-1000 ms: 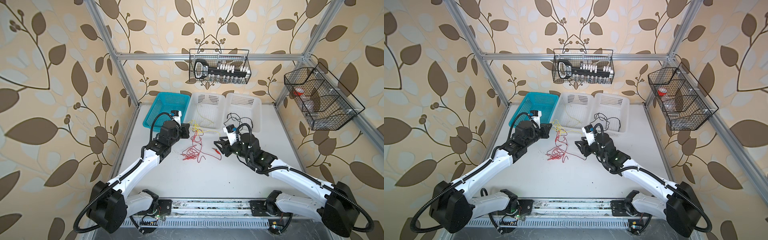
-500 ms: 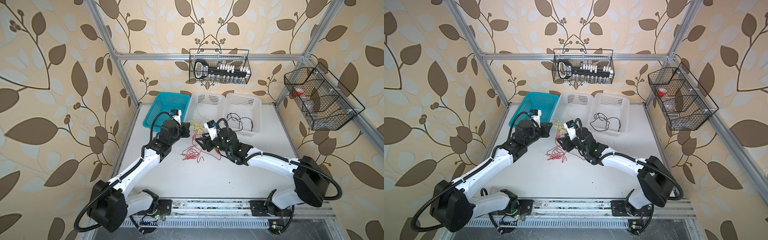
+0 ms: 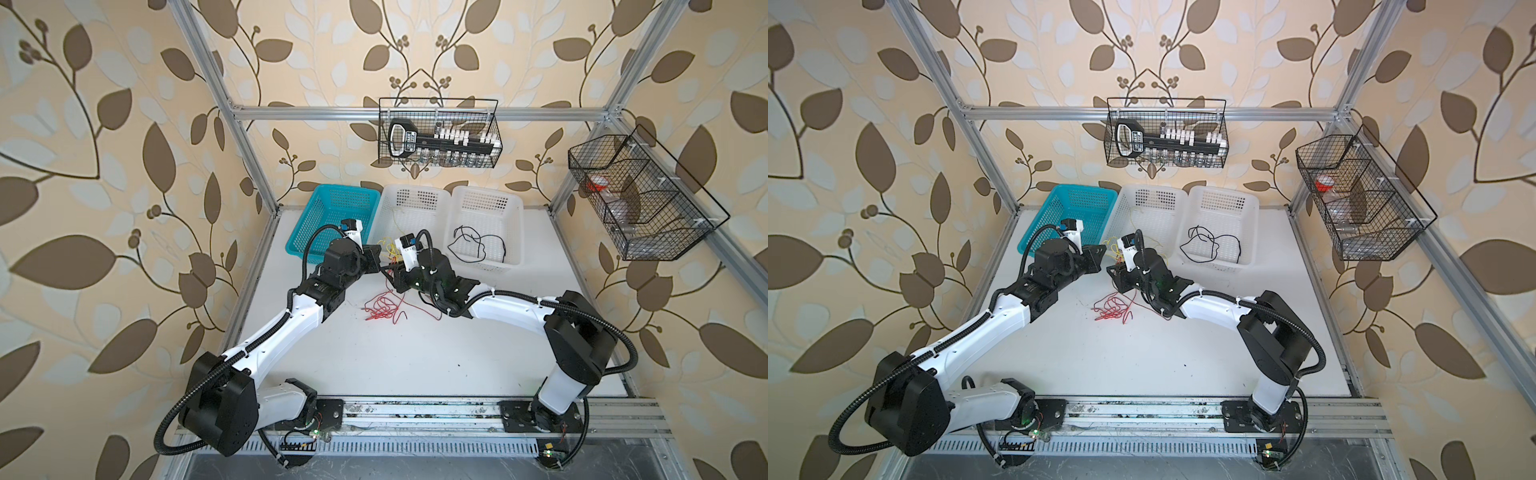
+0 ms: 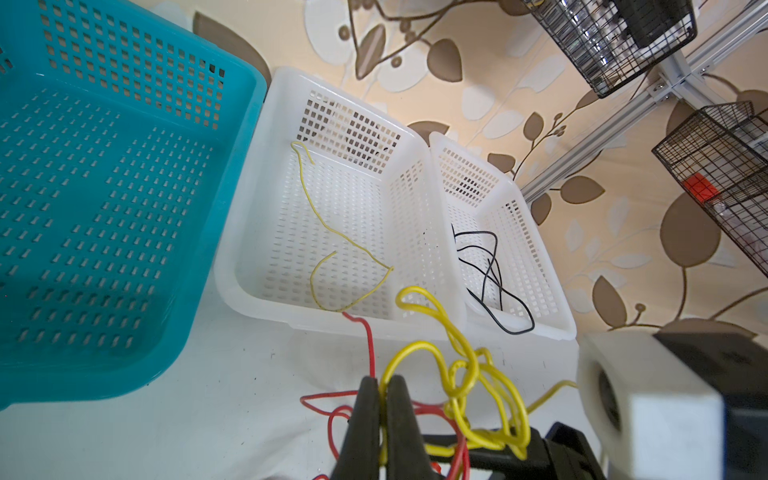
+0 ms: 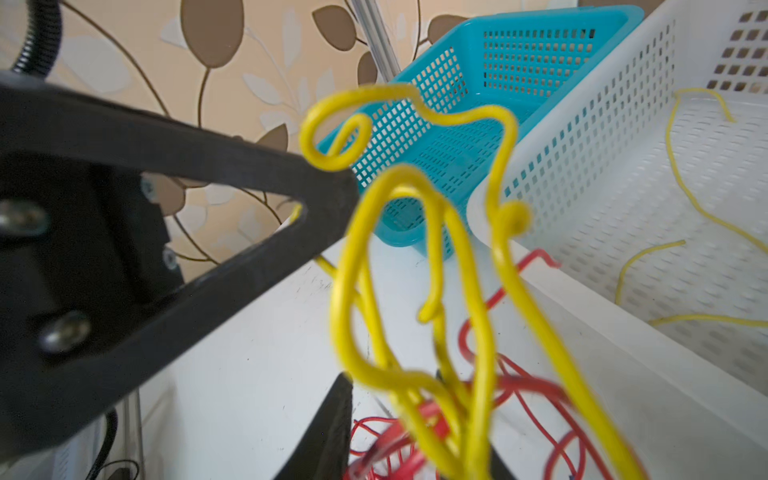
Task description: Untangle the cables
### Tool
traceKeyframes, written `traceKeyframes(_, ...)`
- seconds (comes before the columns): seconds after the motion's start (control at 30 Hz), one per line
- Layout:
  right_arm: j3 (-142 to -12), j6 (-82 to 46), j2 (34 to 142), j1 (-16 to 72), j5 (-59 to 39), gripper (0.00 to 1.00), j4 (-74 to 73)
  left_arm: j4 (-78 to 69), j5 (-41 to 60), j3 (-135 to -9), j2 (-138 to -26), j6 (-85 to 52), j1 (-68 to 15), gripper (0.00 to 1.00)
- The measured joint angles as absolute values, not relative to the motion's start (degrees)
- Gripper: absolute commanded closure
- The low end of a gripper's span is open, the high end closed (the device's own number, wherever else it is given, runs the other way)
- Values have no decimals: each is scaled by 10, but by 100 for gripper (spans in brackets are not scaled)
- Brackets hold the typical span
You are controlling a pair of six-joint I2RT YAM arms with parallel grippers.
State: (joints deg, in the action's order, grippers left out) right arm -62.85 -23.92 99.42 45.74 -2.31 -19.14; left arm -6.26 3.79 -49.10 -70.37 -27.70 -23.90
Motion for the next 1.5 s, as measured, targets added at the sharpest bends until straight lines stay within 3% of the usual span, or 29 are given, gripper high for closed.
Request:
traceKeyframes(0.1, -628, -247, 993, 457, -8, 100, -189, -62, 26, -491, -704, -277, -239, 100)
traceKeyframes(0.3, -575, -251, 941, 445, 16, 100, -191, -39, 11, -498, -702, -266, -241, 100)
traceKeyframes(0.77, -412, -279, 770, 321, 49, 100, -169, 16, -31, -513, -700, -225, -238, 100)
traceKeyframes(1.13, -364, -254, 684, 282, 45, 100, -122, 29, -40, -538, -701, -213, -232, 100)
traceKeyframes(1.5, -363, -191, 630, 328, -51, 100, -111, 3, -9, -667, -875, -204, -232, 100)
